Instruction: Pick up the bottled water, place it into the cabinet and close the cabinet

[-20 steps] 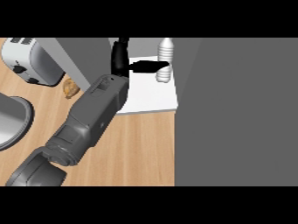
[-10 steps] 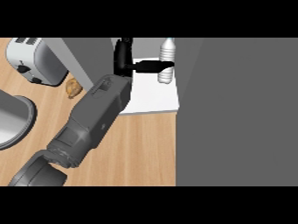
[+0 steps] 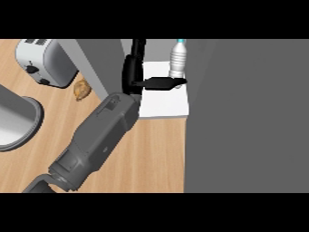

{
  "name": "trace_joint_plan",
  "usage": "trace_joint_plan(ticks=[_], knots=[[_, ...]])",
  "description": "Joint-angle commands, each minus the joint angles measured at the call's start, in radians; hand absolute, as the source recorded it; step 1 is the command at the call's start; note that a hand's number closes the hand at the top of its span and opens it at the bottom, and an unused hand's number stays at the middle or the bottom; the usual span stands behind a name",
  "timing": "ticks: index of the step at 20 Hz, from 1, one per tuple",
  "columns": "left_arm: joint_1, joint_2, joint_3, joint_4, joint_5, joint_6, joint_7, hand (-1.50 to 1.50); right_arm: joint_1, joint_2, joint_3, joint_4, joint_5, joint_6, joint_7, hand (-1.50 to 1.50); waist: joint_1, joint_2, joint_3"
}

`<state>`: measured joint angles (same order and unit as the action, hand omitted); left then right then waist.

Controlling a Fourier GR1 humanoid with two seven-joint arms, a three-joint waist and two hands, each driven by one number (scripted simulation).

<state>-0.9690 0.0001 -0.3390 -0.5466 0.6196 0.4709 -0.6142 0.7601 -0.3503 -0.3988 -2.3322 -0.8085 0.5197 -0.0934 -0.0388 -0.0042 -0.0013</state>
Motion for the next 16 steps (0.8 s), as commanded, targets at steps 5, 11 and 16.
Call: trace_joint_plan(ticks=[5, 11, 16], knots=[[0.287, 0.0, -0.194, -0.321, 0.017, 0.027, 0.013, -1.5, 0.05, 0.043, -0.028, -0.154, -0.004, -0.053, 0.053, -1.5, 0.043, -0.008, 0.0], [0.475, 0.0, -0.292, -0.58, 0.01, 0.134, 0.025, -1.5, 0.045, 0.079, 0.028, -0.201, 0.057, -0.072, 0.075, -1.5, 0.044, -0.007, 0.0], [0.604, 0.049, -0.363, -0.793, -0.006, 0.146, 0.095, -1.5, 0.021, 0.047, -0.026, -0.171, 0.013, -0.057, 0.071, -1.5, 0.041, -0.004, 0.001]])
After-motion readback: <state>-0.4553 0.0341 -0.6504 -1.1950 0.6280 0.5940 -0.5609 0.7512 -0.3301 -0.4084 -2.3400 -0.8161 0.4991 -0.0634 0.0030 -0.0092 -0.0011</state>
